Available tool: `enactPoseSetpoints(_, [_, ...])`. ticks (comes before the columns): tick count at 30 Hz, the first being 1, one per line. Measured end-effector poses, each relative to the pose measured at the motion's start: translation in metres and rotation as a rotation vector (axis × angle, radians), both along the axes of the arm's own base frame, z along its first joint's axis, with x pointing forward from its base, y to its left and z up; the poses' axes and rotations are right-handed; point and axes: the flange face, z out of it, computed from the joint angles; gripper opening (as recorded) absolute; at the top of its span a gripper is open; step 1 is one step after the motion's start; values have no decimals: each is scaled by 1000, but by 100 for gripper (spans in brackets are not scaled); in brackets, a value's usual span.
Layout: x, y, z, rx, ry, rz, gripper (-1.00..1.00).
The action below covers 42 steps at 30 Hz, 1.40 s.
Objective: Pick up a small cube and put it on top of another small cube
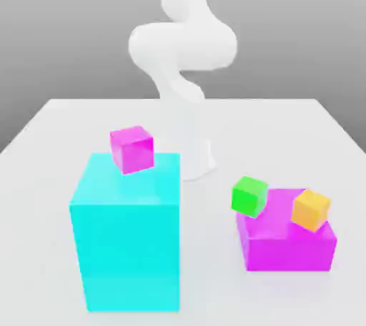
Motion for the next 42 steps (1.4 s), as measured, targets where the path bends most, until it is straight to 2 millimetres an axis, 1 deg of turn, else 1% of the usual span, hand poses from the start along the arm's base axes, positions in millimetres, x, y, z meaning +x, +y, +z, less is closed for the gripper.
enactPoseSetpoints(2, [15,-21,-39,64,50,-125,0])
enactPoseSetpoints(5, [28,-53,-95,155,115,-310,0])
enactPoseSetpoints(8, [31,-86,-151,242,174,-499,0])
enactPoseSetpoints(11, [23,-117,-207,328,227,-692,0])
enactPoseSetpoints(14, [7,-145,-262,410,274,-891,0])
enactPoseSetpoints(18, [-28,-174,-330,516,328,-1162,0])
enactPoseSetpoints(22, [-73,-191,-393,615,375,-1438,0])
enactPoseSetpoints(25, [-112,-195,-434,683,406,-1650,0])
enactPoseSetpoints(27, [-139,-193,-459,724,424,-1789,0])
enactPoseSetpoints(28, [-145,-193,-468,732,427,-1823,0])
enactPoseSetpoints(30, [-149,-194,-483,735,428,-1854,0])
enactPoseSetpoints(36, [-151,-192,-527,739,431,-1857,0])
enactPoseSetpoints(37, [-151,-192,-533,741,431,-1856,-100])
enactPoseSetpoints(42, [-151,-192,-533,742,428,-1856,-100])
